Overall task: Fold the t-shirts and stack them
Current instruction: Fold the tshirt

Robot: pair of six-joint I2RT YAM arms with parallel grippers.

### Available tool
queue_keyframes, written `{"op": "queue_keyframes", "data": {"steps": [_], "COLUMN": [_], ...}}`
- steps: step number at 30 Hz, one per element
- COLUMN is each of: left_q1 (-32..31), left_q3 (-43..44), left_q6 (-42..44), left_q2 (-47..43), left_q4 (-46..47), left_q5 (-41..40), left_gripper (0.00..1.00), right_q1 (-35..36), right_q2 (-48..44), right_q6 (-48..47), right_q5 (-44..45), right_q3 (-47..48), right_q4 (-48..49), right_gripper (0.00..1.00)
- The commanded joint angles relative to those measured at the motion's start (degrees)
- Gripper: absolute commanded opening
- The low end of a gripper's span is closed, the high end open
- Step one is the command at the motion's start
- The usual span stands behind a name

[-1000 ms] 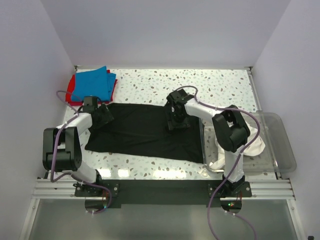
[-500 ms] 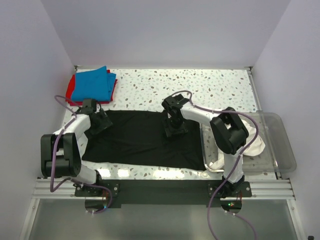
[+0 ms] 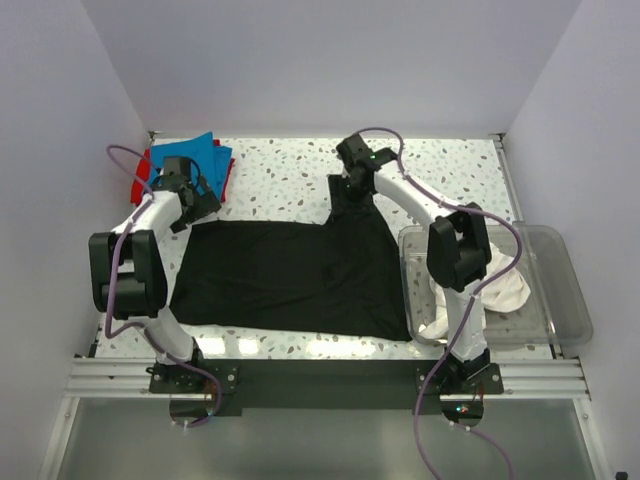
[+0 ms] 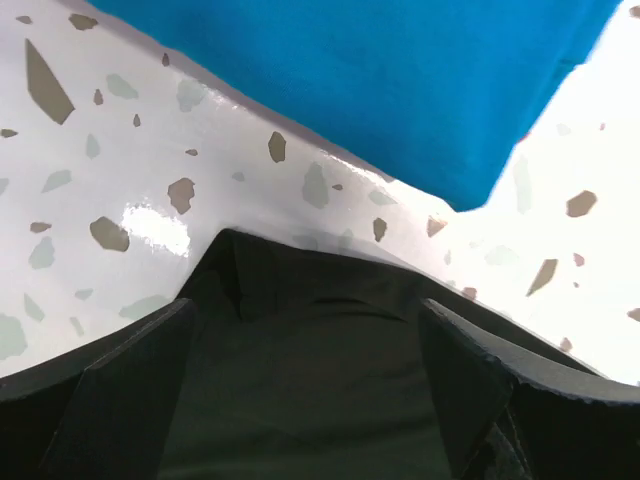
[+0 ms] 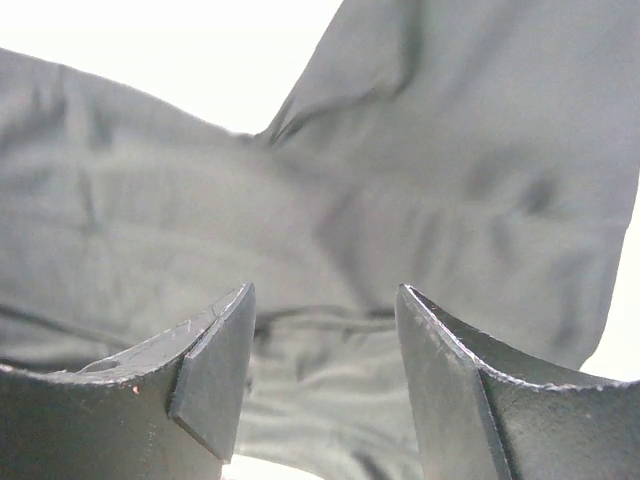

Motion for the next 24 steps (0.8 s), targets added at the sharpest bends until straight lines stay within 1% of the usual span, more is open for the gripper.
{"op": "queue_keyframes", "data": {"steps": [1, 5, 9, 13, 15, 19, 24], "left_q1": [0.6, 0.6, 0.6, 0.6, 0.6, 0.6, 0.6], "left_q3": [1.5, 1.6, 2.3, 2.7, 2.6, 2.2, 2.1], "left_q6": [2.1, 1.9, 1.7, 1.6, 1.5, 1.3, 1.3], "left_q2": [2.9, 5.6, 6.0, 6.2, 6.4, 6.0, 5.5], "left_q4": [3.5, 5.1, 5.2, 4.4, 3.9, 3.7, 2.2], "left_q5": [-1.1, -0.5, 0.0, 0.1, 0.1, 0.5, 1.0], "left_gripper": [0.95, 0.89, 0.87, 0.84, 0.83, 0.76, 0.76], "right_q1": [-3.0, -6.2, -8.5, -9.4, -9.7, -10.1, -10.3], "right_q2": [2.2, 4.0, 7.1, 13.1, 14.5, 16.5, 17.5], "right_q6": [-1.3, -0.7, -1.7, -3.4, -3.9, -5.6, -7.7], "right_q5": [0.6, 0.8, 2.3, 3.2, 4.0, 4.8, 6.2], "right_q3": [4.0, 6.3, 10.4, 16.5, 18.0, 18.6, 18.0], "right_q4": [0.3, 5.1, 10.1, 11.0, 12.3, 14.6, 18.5], "right_gripper": [0.62, 0.61, 0.61, 0.60, 0.60, 0.60, 0.59]}}
